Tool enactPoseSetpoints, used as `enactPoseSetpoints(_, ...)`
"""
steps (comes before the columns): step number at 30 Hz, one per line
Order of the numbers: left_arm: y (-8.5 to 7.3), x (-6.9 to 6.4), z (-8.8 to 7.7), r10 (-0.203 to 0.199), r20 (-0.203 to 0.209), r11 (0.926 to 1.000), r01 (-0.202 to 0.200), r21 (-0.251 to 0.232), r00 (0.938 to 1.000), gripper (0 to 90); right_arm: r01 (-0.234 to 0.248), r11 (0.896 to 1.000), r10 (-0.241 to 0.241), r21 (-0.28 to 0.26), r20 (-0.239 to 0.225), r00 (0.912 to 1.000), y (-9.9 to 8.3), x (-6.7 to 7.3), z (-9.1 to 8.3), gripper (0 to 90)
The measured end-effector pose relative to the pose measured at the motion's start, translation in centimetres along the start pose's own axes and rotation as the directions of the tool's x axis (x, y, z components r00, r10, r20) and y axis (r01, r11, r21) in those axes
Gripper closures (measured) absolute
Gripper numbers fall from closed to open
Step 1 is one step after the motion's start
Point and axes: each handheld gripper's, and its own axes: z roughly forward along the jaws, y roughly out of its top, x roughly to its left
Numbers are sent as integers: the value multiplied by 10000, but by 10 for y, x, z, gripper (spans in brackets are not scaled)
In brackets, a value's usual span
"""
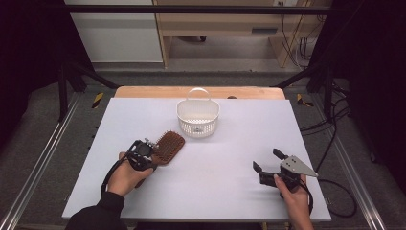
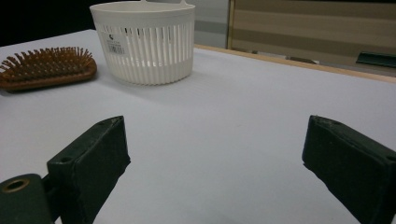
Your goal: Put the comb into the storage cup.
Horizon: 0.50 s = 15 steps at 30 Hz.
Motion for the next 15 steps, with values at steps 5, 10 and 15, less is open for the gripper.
enactPoseSetpoints(5,0,1,0,161,74,9999,-161,-21,9998,724,32,10000,-32,64,-41,10000,-1,1,1,72)
enactPoseSetpoints(10,-3,1,0,128,75,9996,-126,-241,9999,724,55,10000,-55,53,-77,10000,0,2,2,72)
enactPoseSetpoints(15,-10,0,-1,223,-41,9969,-226,-752,9997,725,77,10000,-76,55,-88,9999,0,2,2,72)
